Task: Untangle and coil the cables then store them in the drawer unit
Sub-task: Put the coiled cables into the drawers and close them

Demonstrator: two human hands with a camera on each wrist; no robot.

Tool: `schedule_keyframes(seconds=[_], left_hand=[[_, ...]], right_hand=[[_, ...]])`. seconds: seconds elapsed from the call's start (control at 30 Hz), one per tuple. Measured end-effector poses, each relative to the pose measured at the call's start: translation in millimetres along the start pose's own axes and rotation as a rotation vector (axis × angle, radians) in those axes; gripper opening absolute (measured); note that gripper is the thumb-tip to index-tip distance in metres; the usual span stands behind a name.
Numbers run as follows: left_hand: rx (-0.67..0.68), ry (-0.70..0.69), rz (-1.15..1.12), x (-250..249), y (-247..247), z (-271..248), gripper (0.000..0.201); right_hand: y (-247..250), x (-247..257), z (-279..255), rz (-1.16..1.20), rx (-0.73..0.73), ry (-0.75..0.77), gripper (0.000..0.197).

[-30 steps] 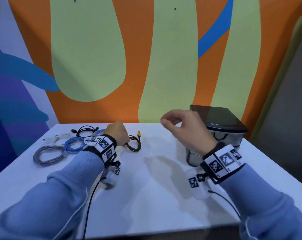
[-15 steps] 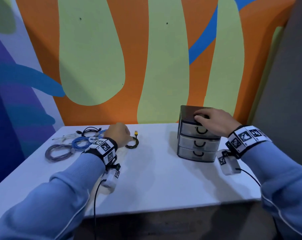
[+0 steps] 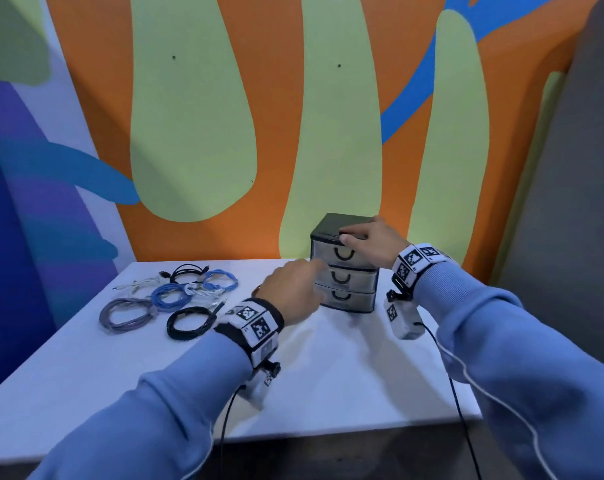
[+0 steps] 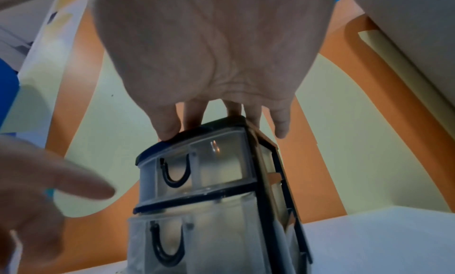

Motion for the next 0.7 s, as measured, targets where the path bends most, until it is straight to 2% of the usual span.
schedule_keyframes(seconds=[0.1, 0.23, 0.33, 0.5, 0.7], left_hand=[[0.024, -0.039, 0.077, -17, -9, 11, 0.068], [0.055, 0.022, 0.158, -24, -18, 27, 0.08], [0.058, 0.065, 0.205, -21, -23, 35, 0.085], [0.054, 0.06, 0.276, -17, -27, 41, 0.078], [0.001, 0.068, 0.183, -23, -12, 49, 0.051]], right_hand=[[4, 5, 11, -0.061, 0.016, 0.008, 0.04], [8, 8, 25, -0.085, 0.142, 0.001, 0.044], [8, 6, 27, -0.095, 0.16, 0.013, 0.04], [3, -9, 37, -0.043, 0.113, 0.06, 0.036], [0, -16, 45, -0.041, 0.057, 0.034, 0.037]])
Point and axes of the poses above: each hand's wrist, its own z-axis towards the middle knuckle, its own y-axis out of the back of the hand, x = y × z, the point moved 2 cm from there along z, towards the middle knuckle, and after that the axes turned 3 degrees about -z, right-handed, at the moved point
